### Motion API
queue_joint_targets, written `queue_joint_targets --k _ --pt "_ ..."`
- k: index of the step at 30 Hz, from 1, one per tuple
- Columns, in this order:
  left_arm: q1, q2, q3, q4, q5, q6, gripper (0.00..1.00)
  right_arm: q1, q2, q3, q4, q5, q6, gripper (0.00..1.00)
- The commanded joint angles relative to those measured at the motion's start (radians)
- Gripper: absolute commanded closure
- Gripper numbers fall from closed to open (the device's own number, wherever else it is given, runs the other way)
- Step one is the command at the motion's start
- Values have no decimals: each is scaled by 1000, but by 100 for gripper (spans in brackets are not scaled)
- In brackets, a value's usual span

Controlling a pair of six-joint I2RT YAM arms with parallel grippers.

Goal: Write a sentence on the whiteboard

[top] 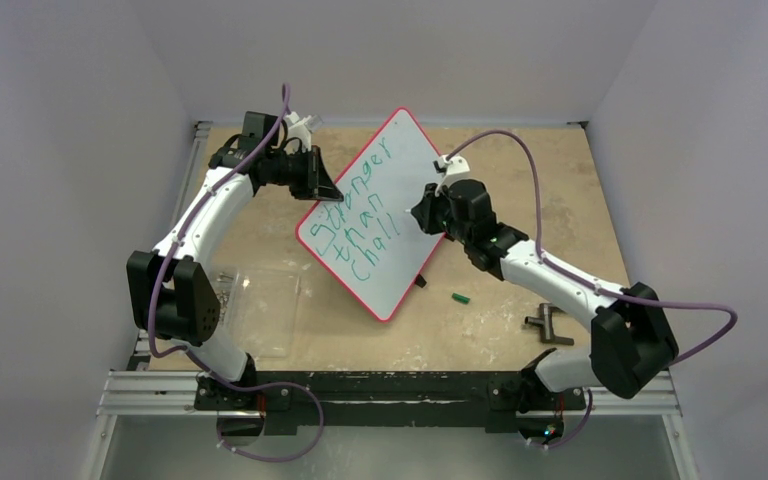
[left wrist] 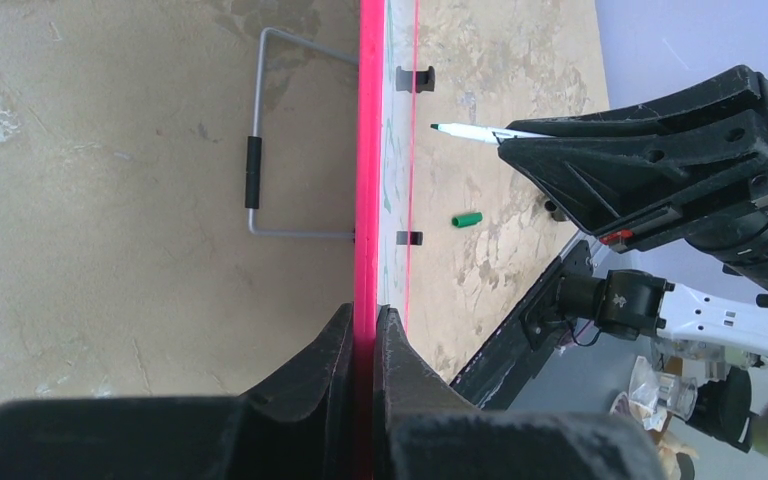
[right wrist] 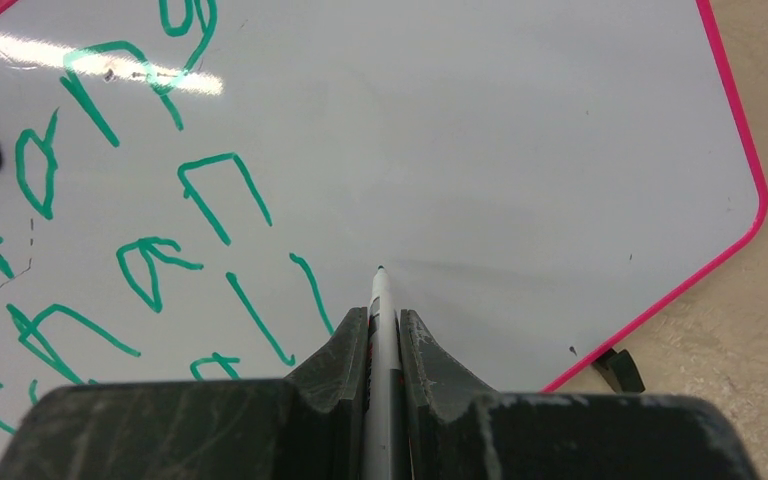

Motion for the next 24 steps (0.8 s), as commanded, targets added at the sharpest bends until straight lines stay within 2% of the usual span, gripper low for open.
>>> queue_joint_targets --k 1,12,24 --pt "13 -40 16 24 -103 26 100 -13 0 9 63 -51 6 100" --pt "13 -41 16 25 -104 26 100 -41 -1 -22 113 -146 43 100" --pt "10 -41 15 24 -104 25 100 -46 2 -36 130 -170 50 100"
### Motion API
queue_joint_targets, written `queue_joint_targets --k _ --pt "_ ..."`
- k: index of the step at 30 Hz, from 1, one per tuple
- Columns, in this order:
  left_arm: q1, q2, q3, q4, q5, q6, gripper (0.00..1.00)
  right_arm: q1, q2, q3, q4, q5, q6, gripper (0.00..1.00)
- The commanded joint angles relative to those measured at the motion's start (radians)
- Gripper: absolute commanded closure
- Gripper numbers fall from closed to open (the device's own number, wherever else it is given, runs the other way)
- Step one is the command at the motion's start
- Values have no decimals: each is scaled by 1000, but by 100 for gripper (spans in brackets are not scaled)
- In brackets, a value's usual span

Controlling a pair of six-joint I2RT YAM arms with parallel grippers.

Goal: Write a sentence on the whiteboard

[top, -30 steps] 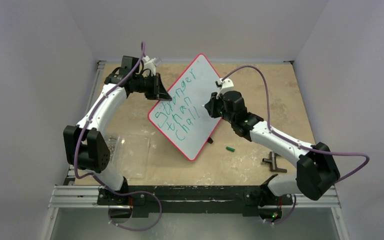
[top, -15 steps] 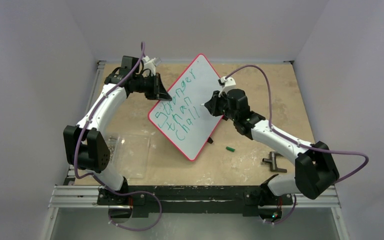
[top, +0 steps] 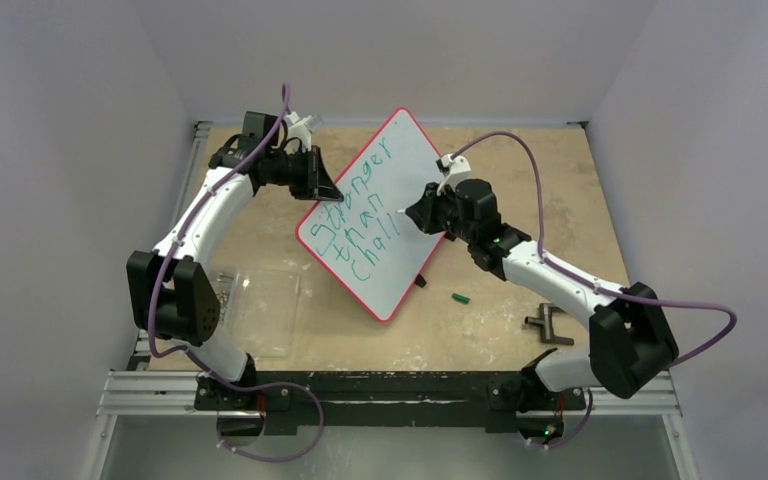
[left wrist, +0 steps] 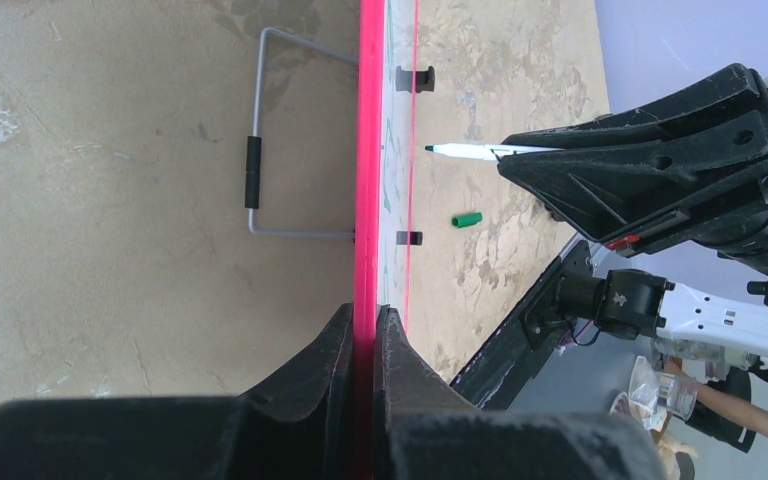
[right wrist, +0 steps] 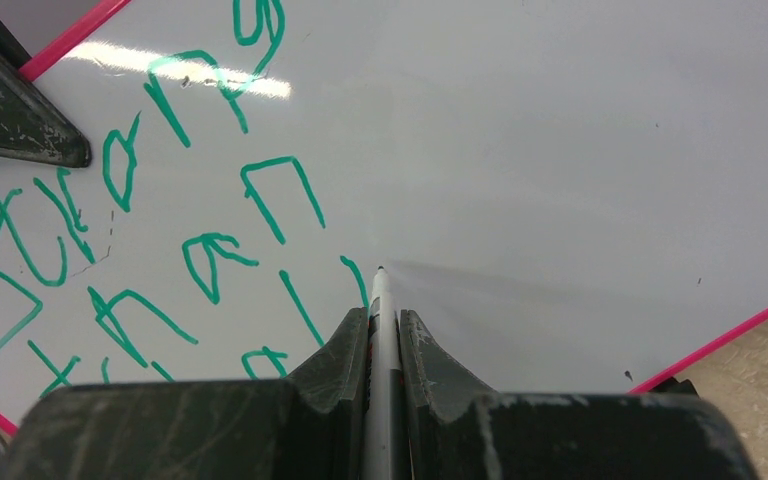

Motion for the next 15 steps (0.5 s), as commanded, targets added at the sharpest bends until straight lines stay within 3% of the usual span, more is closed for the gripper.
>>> queue_joint_targets --k 1,15 --pt "10 -41 13 24 -105 27 100 -5 2 -5 47 -22 10 100" --pt "7 -42 13 23 -111 29 100 -5 57 -8 77 -43 38 100"
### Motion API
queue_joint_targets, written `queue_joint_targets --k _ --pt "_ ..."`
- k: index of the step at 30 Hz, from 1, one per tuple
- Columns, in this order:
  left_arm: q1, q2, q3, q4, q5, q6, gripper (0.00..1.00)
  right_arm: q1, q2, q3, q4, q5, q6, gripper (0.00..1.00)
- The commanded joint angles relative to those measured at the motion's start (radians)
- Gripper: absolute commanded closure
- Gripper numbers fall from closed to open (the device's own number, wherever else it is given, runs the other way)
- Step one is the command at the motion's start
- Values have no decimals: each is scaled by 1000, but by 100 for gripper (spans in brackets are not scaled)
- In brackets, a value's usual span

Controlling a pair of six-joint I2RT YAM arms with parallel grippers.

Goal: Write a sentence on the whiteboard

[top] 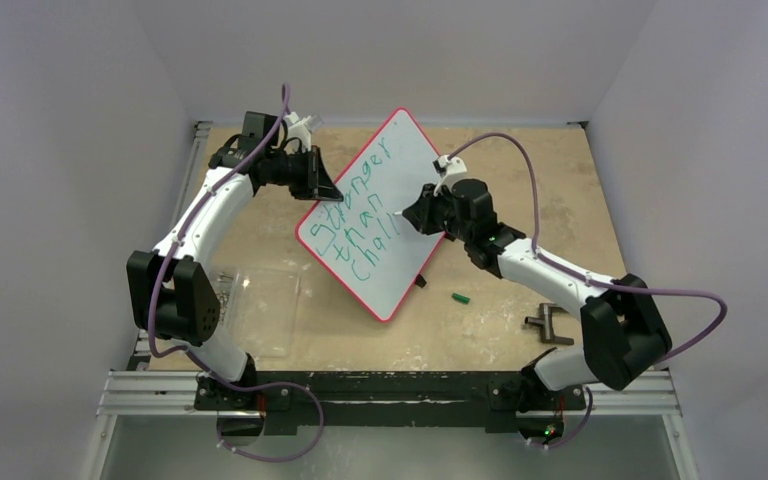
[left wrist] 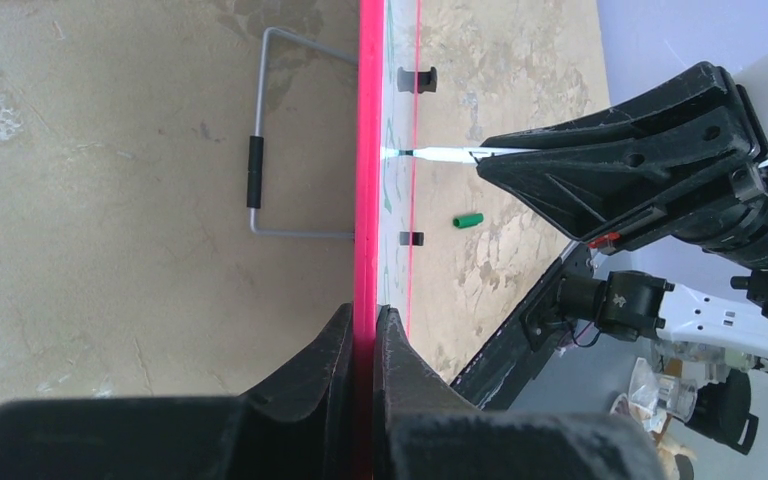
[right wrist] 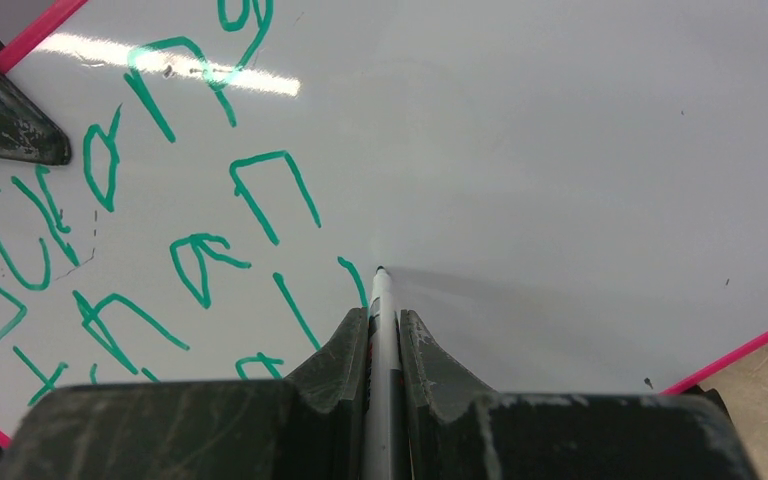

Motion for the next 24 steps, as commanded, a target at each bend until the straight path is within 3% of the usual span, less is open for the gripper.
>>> queue_joint_targets --k 1,8,24 --pt "8 -43 13 22 -108 28 100 -5 14 -9 45 -4 21 100" --pt "8 -39 15 22 -107 28 100 -9 40 27 6 71 30 100" --pt "8 -40 18 20 -110 31 100 -9 60 50 42 -41 8 100"
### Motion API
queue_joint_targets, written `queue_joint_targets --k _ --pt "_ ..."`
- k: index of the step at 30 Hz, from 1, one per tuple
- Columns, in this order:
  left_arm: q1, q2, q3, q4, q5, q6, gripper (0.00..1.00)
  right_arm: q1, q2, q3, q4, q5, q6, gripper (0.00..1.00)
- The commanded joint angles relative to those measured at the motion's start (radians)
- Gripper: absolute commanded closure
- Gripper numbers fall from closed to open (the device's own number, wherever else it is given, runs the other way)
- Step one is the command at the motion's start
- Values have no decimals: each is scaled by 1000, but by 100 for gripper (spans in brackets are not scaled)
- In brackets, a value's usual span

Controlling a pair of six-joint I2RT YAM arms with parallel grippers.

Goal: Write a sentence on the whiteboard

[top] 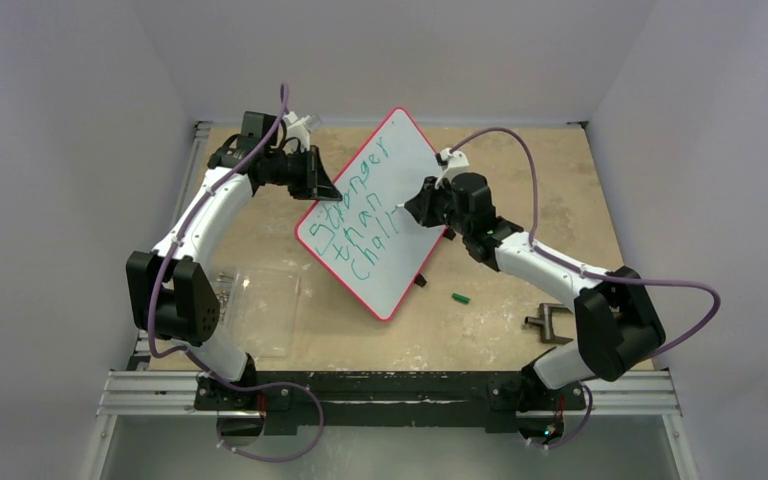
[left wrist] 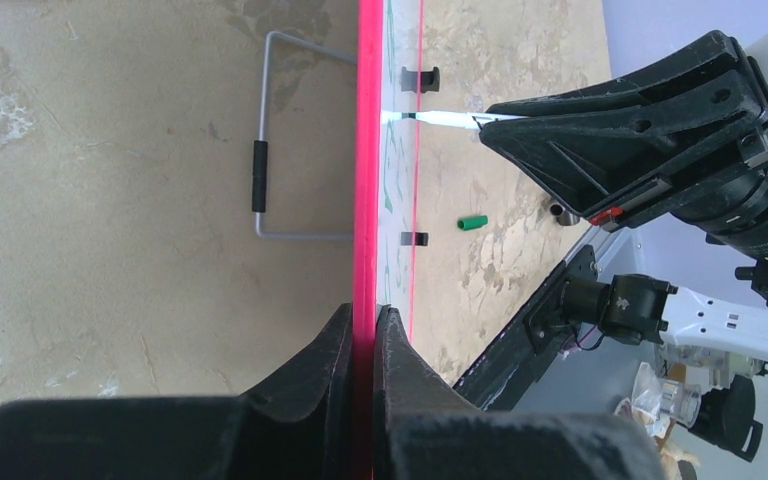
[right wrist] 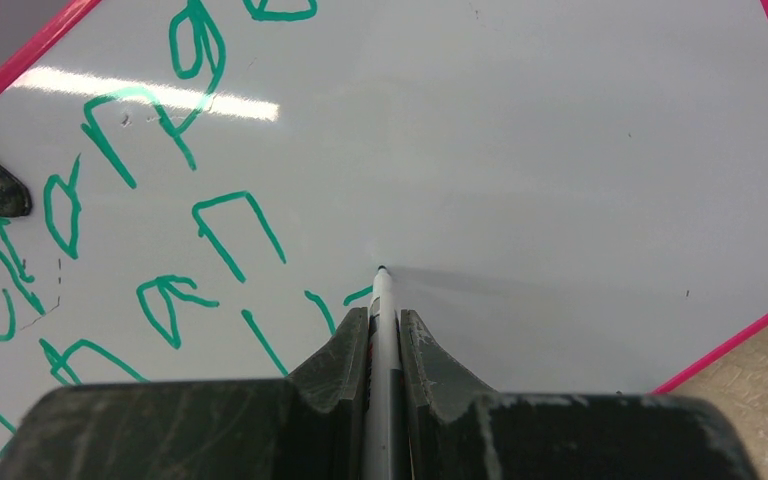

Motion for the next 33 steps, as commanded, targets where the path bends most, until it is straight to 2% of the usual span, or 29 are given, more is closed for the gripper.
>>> queue_joint_targets --k 1,18,25,33 --pt "6 -38 18 22 -100 33 100 9 11 2 36 -83 -1 100" --pt "6 -40 17 21 -102 34 100 11 -51 -109 29 -127 15 100" --pt "6 -39 16 21 -103 34 100 9 -74 -118 -18 -83 7 100" --pt "6 -40 16 22 -104 34 100 10 -77 -23 -113 47 -28 100"
